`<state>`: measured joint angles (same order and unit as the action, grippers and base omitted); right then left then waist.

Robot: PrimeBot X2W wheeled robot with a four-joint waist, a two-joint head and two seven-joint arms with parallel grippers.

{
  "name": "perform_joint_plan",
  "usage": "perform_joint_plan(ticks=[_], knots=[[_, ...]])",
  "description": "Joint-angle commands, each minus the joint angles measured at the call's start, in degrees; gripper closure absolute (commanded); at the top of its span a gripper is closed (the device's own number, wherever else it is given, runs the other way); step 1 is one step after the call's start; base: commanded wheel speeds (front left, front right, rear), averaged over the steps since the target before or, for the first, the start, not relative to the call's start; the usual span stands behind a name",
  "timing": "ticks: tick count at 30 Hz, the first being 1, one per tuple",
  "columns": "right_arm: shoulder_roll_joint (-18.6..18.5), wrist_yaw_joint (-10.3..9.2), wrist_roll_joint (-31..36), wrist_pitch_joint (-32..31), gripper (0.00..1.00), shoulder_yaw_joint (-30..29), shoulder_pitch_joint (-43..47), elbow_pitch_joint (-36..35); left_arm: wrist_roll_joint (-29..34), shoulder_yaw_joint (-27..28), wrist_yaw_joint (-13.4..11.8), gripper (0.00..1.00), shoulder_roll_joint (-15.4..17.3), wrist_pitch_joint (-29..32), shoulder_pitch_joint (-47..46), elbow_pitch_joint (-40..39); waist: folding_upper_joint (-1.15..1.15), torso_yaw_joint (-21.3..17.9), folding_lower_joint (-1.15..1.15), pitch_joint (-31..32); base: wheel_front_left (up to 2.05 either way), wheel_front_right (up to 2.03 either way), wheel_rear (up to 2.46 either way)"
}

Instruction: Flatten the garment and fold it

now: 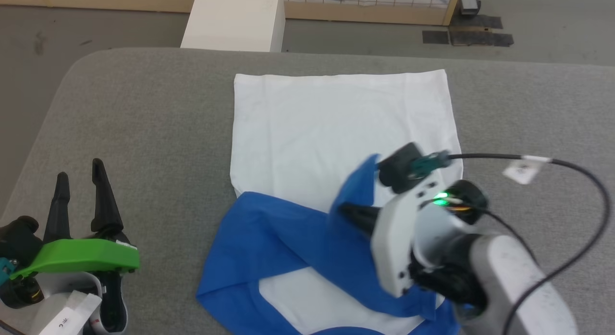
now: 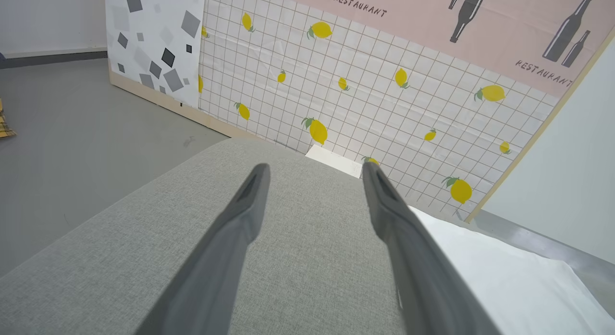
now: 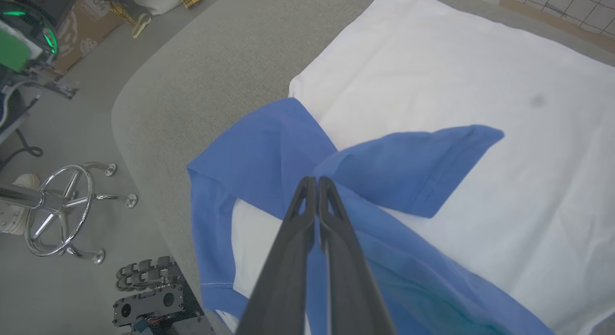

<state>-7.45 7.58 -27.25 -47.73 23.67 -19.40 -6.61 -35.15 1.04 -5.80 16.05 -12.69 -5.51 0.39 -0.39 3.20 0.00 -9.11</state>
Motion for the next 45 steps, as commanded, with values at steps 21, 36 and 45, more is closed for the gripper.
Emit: perform_joint_plan(ticks=[21, 36, 45], knots=[[-2.5, -0.09, -6.8, -1.0, 1.00, 23.3, -6.0, 17.1, -1.4, -1.8, 1.7, 0.00, -1.5, -1.1, -2.2, 3.9, 0.39, 3.9, 0.00, -3.6, 0.00, 0.00, 0.00], [-3.4, -0.09, -8.4, 4.7, 0.00, 16.2, -3.4, 14.1, -1.7, -1.8, 1.3, 0.00, -0.9, -1.0, -1.5, 4.0, 0.39, 0.9, 0.00, -1.7, 0.00, 0.00, 0.00], [-0.6, -0.09, -8.3, 12.6, 0.00, -2.7, 0.5, 7.8, -1.5, -1.6, 0.5, 0.00, -0.1, -0.3, -0.3, 3.1, 0.39, -1.1, 0.00, 0.7, 0.00, 0.00, 0.00]])
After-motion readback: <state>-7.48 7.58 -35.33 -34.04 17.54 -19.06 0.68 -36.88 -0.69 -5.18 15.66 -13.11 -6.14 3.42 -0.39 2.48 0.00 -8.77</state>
